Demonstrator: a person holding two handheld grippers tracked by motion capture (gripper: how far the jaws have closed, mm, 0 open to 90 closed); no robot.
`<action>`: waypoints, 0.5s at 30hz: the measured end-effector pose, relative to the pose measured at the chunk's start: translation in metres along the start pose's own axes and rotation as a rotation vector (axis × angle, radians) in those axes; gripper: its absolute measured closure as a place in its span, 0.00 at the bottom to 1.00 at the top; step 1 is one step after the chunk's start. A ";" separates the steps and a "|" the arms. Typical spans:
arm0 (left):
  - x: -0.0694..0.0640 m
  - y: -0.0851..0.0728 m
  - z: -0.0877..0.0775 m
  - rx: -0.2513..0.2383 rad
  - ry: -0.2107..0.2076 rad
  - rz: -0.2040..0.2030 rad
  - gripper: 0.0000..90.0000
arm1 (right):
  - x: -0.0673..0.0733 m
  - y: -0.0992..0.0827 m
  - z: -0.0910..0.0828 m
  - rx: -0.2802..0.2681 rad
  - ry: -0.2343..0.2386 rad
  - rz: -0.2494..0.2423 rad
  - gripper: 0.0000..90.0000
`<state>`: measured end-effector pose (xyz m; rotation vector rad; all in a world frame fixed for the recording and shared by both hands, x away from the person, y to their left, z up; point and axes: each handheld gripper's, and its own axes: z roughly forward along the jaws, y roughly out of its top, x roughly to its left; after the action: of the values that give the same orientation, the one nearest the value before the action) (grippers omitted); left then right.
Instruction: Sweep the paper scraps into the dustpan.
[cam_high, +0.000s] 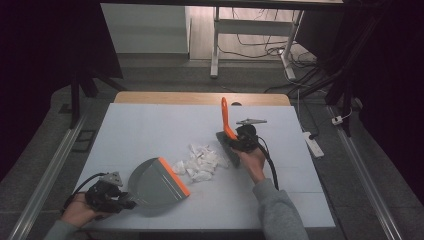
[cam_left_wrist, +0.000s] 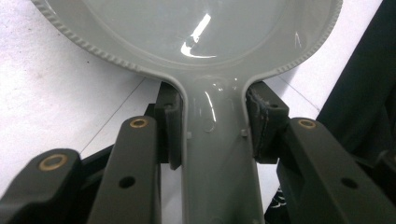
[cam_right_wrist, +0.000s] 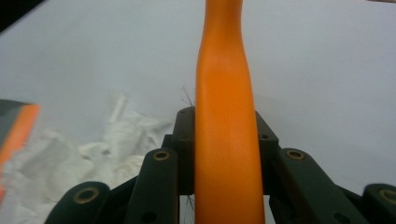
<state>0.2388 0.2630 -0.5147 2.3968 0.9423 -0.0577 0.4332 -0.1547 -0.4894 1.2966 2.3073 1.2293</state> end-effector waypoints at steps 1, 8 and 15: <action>0.000 0.000 0.000 0.001 0.001 0.000 0.69 | 0.002 0.000 0.001 -0.001 0.004 -0.001 0.78; -0.001 0.001 0.000 -0.005 0.009 -0.002 0.69 | 0.014 -0.001 0.013 0.033 -0.003 -0.018 0.79; 0.000 0.001 0.000 -0.004 0.002 -0.001 0.69 | 0.024 -0.001 0.020 0.040 0.021 -0.030 0.79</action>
<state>0.2390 0.2620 -0.5146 2.3930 0.9436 -0.0537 0.4295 -0.1247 -0.4980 1.2629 2.3689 1.1989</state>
